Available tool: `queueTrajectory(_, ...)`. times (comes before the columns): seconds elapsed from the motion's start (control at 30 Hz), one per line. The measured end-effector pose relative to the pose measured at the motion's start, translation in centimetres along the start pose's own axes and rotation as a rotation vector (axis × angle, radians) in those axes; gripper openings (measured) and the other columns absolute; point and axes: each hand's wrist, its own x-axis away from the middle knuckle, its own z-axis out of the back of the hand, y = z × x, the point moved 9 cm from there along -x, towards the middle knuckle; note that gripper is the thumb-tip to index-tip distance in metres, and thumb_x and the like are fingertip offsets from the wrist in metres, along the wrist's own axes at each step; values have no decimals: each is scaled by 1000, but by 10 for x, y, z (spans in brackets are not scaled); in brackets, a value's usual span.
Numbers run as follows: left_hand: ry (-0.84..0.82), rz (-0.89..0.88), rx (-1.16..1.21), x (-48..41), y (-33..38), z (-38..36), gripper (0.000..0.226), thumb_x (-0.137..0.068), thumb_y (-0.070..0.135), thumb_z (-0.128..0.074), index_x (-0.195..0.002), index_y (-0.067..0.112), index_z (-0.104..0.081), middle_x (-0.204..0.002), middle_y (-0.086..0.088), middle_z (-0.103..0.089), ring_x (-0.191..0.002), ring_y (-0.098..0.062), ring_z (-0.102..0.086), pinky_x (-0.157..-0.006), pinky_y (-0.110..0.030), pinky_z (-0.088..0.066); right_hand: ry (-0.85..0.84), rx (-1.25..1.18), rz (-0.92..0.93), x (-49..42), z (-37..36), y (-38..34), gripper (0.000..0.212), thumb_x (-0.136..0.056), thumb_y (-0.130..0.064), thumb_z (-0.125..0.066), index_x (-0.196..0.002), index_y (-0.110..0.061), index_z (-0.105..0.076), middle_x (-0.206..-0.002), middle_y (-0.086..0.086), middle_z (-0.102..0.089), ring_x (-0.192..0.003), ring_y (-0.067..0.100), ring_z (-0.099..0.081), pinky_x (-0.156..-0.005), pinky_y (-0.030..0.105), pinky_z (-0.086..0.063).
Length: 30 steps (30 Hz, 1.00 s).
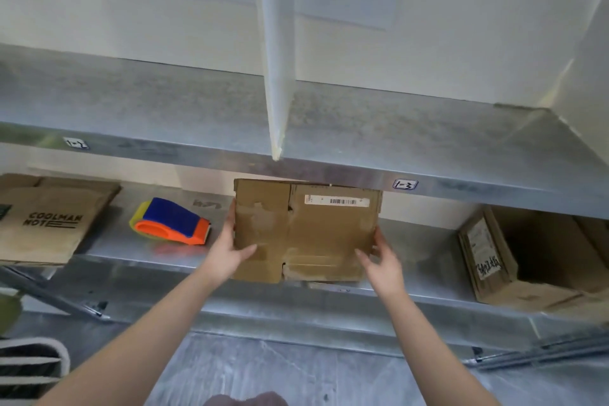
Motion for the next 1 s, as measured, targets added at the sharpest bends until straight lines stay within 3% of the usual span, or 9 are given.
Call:
queueTrajectory(0.07, -5, 51, 63, 2, 2, -3, 101, -84, 22, -74, -151, 40, 1, -156, 10, -20, -142, -10, -22, -117, -38, -22, -19, -59, -3, 3, -3, -3, 69, -89, -19, -69, -150, -16, -36, -140, 5, -53, -125, 23, -53, -104, 31, -40)
queueTrajectory(0.2, -76, 34, -62, 2, 11, -8, 102, -71, 53, -78, -146, 52, -8, -155, 11, -24, -141, -18, -26, -115, -49, -26, -55, -162, 8, 6, -11, -11, 66, -87, -19, -72, -145, -18, -40, -139, 5, -54, -128, 25, -52, -110, 41, -40)
queueTrajectory(0.3, -82, -1, 65, 4, 24, -8, 99, -80, 27, -78, -145, 52, -8, -150, 11, -27, -134, -15, -36, -106, -36, -38, -56, -190, 14, 7, -13, -15, 62, -87, -15, -72, -141, -18, -42, -135, 4, -55, -125, 21, -52, -109, 40, -41)
queueTrajectory(0.37, -90, -31, 124, 6, 31, -6, 102, -79, 15, -78, -144, 54, -10, -148, 15, -25, -136, -10, -31, -111, -39, -33, -27, -196, 40, 8, -13, -18, 50, -86, -9, -71, -129, -19, -47, -124, 0, -58, -121, 19, -55, -103, 33, -43)
queueTrajectory(0.5, -227, -55, -94, 15, 32, -15, 117, -71, 33, -84, -146, 54, 4, -156, 20, -10, -142, -5, -14, -117, -43, -23, 32, -163, 38, 14, -22, -19, 34, -87, -2, -68, -108, -17, -47, -110, -3, -60, -117, 22, -60, -94, 26, -43)
queueTrajectory(0.6, -78, -132, -161, 16, 39, -5, 109, -72, 41, -81, -147, 53, -3, -157, 10, -20, -141, -10, -26, -113, -44, -33, 13, -200, 58, 22, -27, -21, 45, -83, -4, -73, -113, -21, -45, -116, -3, -59, -117, 21, -60, -94, 27, -46)
queueTrajectory(0.73, -1, -223, -73, 19, 50, 3, 94, -79, 22, -78, -144, 55, -19, -151, 16, -29, -136, -6, -35, -104, -42, -46, -86, -200, 182, 32, -28, -33, 77, -85, -32, -73, -146, -34, -27, -142, -14, -41, -122, 8, -50, -101, 28, -46)
queueTrajectory(0.87, -63, -281, -169, 27, 56, -8, 75, -89, 34, -65, -144, 55, -19, -150, 22, -24, -136, 2, -27, -107, -21, -34, -127, -71, 252, 38, -35, -38, 64, -82, -63, -61, -138, -39, -42, -136, -17, -51, -126, 5, -48, -108, 40, -44)
queueTrajectory(1.0, -172, -284, -294, 25, 54, -21, 44, -81, 65, -53, -124, 57, -47, -155, 18, -18, -142, -3, -18, -117, -33, -21, -88, -125, 260, 43, -31, -45, 52, -81, -62, -63, -126, -35, -58, -128, -14, -55, -122, 4, -50, -106, 35, -44)
